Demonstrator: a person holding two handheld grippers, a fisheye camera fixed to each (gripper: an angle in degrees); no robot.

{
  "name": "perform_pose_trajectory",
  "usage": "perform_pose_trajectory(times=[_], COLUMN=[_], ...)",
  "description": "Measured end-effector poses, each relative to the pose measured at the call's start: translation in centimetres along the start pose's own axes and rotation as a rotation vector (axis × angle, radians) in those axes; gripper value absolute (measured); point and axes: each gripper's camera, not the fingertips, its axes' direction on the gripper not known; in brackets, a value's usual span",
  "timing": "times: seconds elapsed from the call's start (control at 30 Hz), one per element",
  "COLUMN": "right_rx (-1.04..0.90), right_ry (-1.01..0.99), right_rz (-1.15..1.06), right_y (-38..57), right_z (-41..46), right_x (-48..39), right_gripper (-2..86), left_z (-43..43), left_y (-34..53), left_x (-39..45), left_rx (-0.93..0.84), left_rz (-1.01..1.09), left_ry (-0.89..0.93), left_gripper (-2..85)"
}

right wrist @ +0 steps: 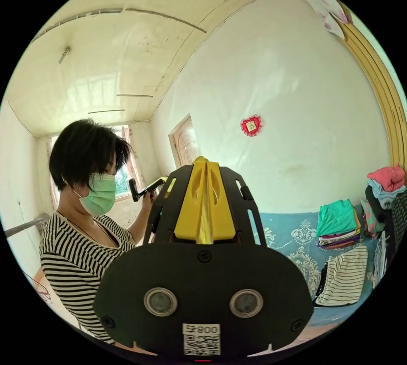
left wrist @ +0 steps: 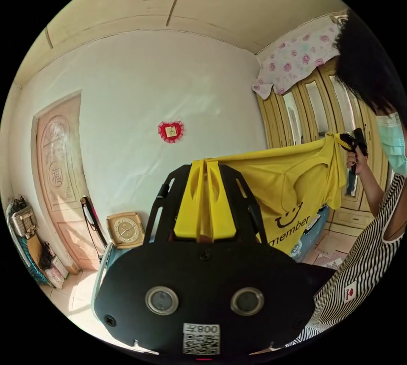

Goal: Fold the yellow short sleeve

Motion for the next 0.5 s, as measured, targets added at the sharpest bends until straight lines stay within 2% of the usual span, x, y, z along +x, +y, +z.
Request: perform_pose_trajectory(times=[0.27,0.5], right_rx=[0.025,0.010], right_ry=[-0.020,-0.010], right_rz=[-0.074,-0.081], right_y=[-0.4,0.8], right_z=[-2.2,-1.4], right_x=[-1.3,3.3], right_gripper=[0.0,0.0], left_z=[-2.7,2.5], left_y=[-3.0,-2.5], left_x=[-1.4,-4.9], left_rx=[0.005,-0.058], left_rz=[0.097,0.091], left_ry=[-0.085,-0.087], left_gripper=[0.9,0.9])
